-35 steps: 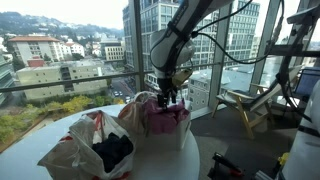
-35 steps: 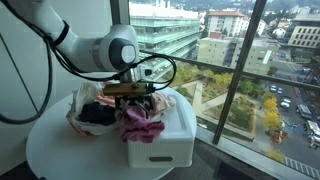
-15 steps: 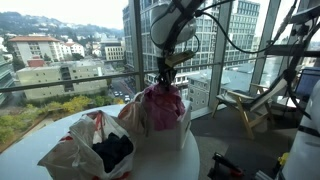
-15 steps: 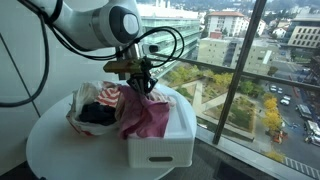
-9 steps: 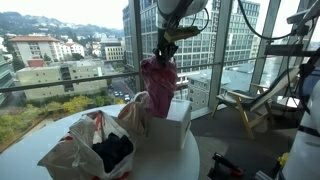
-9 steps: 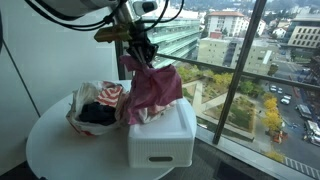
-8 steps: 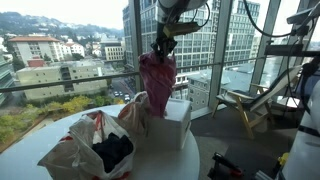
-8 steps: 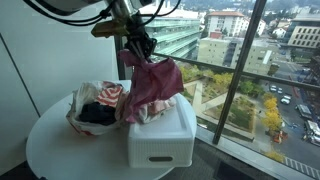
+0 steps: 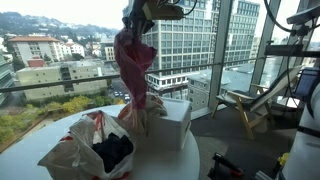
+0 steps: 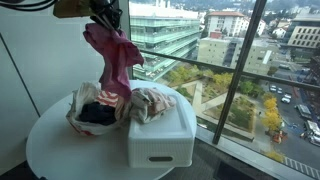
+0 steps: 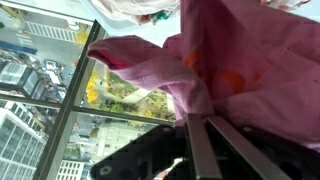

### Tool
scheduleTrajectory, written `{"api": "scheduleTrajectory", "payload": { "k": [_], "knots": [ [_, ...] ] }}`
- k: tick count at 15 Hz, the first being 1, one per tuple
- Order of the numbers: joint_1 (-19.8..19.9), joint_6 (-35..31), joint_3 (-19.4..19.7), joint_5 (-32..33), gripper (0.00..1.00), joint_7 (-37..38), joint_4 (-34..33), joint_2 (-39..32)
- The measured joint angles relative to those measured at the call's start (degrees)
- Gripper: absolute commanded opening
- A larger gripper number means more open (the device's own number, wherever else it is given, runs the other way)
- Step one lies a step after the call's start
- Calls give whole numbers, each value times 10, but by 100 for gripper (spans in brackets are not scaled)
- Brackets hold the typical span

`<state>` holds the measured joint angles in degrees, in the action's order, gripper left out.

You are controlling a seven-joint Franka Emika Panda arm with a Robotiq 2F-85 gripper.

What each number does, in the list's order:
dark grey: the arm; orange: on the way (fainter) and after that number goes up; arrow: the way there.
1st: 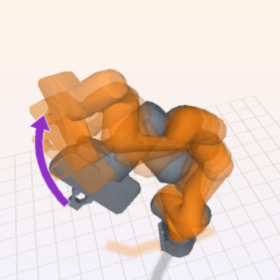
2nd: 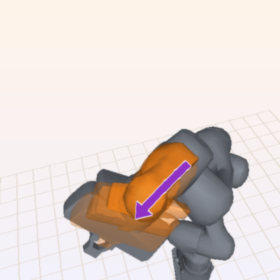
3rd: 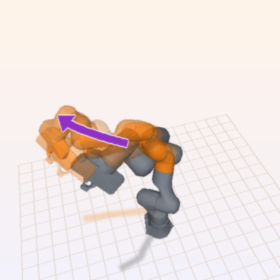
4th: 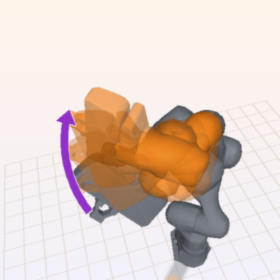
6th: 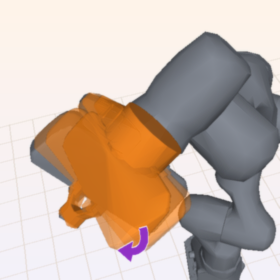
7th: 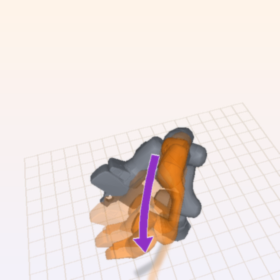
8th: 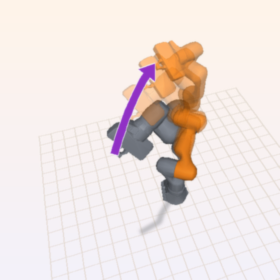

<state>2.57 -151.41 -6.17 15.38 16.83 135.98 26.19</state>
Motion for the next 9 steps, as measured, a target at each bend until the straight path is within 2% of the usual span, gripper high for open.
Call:
{"api": "scheduleTrajectory", "payload": {
  "k": [4,9],
  "knots": [
    [-18,-65,-43,-4,1,0,12,0],
    [-16,-76,-83,-3,1,0,26,-18]
  ]
}}
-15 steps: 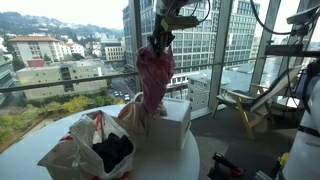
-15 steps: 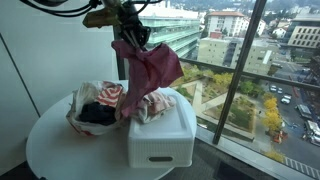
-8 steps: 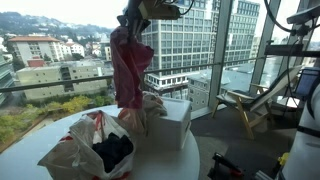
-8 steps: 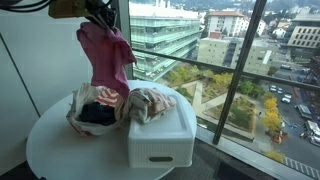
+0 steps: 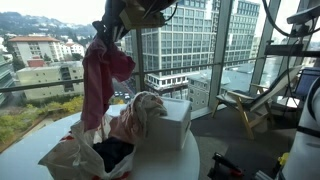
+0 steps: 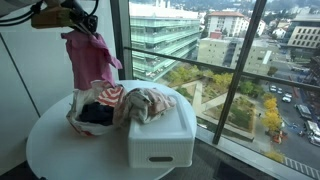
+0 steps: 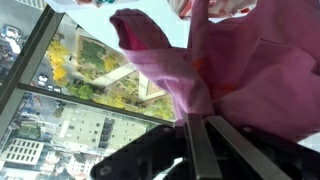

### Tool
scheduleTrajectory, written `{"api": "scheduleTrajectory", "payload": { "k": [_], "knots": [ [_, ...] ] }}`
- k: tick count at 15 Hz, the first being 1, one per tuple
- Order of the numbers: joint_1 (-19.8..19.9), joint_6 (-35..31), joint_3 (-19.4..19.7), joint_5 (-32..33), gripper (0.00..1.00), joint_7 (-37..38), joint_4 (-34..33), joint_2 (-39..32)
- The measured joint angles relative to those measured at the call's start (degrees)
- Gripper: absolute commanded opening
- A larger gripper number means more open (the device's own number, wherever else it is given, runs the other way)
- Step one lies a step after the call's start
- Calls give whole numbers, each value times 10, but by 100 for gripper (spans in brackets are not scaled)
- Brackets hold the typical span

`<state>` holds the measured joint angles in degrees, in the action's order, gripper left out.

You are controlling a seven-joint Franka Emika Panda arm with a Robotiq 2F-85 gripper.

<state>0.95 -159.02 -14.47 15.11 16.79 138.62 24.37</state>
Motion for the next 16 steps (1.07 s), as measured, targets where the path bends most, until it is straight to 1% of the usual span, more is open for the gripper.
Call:
{"api": "scheduleTrajectory", "payload": {
  "k": [5,9,11,13,16],
  "knots": [
    [21,1,-2,9,1,0,23,-33],
    [56,4,-1,42,1,5,38,-54],
    [67,5,1,59,1,4,43,-69],
    [69,2,-1,76,1,1,45,-91],
    [63,-2,-20,100,1,-4,44,-128]
  ]
}}
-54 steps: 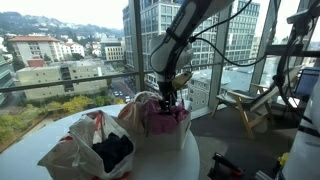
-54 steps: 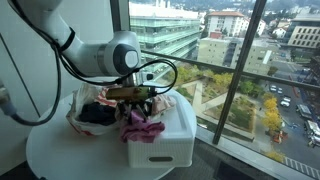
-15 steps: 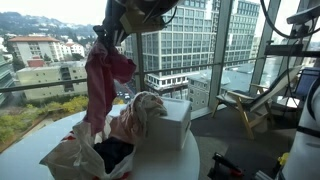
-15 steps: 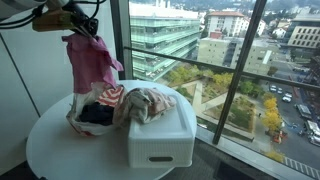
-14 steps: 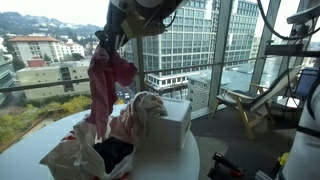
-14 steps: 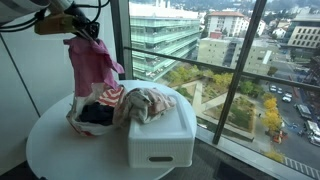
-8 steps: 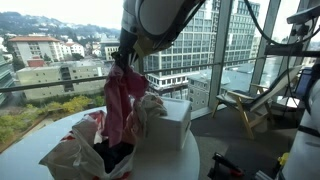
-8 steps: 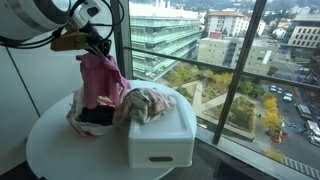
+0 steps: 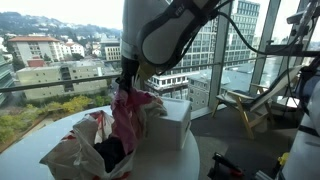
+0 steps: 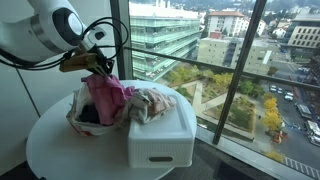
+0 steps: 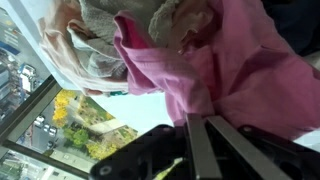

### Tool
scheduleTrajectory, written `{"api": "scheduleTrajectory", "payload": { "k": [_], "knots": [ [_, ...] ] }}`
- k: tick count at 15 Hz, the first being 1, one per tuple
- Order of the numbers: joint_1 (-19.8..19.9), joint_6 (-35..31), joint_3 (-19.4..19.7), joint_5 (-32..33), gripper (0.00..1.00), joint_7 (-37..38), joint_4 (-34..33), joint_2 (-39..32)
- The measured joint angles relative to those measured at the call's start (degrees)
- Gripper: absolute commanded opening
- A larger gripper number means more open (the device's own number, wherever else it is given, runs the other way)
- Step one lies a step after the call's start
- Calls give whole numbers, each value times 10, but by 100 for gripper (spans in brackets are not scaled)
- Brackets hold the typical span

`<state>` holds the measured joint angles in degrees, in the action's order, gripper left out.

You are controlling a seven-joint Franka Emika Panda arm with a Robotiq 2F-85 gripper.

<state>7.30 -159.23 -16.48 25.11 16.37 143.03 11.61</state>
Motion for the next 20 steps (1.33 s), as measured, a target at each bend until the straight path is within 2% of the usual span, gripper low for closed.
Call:
{"api": "scheduleTrajectory", "payload": {
  "k": [6,11,14,20],
  "knots": [
    [-28,-24,-29,12,1,-31,-8,-47],
    [-32,-31,-32,12,1,-103,-37,-146],
    [-40,-20,-33,48,1,-116,-65,-199],
    [-57,-22,-56,59,1,-150,-109,-256]
  ]
}}
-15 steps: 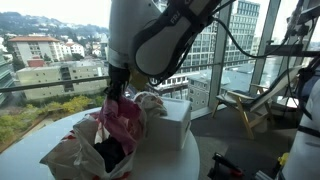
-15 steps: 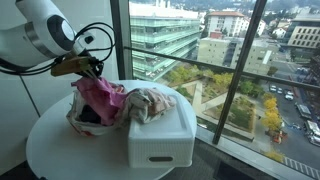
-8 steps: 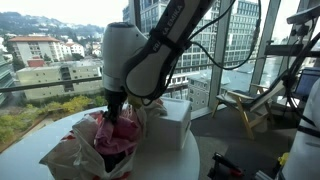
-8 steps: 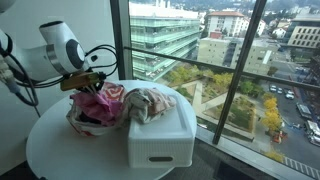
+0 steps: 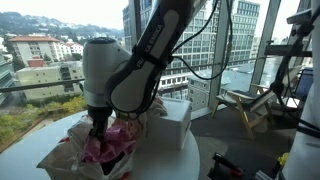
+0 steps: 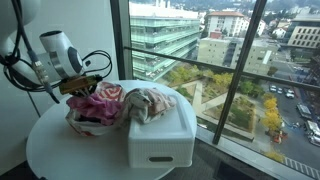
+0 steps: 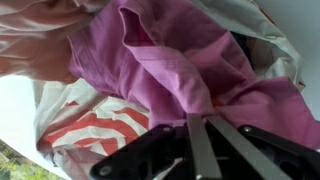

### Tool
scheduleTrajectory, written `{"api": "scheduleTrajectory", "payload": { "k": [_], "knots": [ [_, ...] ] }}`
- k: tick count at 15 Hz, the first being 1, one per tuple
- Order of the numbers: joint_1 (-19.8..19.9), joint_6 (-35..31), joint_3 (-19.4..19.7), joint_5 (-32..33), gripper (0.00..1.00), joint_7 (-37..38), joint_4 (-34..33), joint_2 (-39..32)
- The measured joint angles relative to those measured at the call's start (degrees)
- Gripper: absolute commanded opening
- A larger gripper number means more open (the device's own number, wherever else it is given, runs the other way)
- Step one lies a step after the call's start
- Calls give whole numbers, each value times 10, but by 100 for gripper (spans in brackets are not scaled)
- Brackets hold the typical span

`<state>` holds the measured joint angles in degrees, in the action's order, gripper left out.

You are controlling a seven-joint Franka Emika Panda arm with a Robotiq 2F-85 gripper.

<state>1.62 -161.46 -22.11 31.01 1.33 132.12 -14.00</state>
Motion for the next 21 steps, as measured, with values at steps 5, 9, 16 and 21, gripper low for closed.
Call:
{"api": "scheduleTrajectory", "payload": {
  "k": [5,9,16,21],
  "knots": [
    [0,-8,15,34,1,-22,-35,-58],
    [-19,-23,48,17,1,-60,-76,-115],
    [-57,-31,106,-52,29,-160,-96,-173],
    [-50,-29,99,-94,59,-205,-92,-166]
  ]
}}
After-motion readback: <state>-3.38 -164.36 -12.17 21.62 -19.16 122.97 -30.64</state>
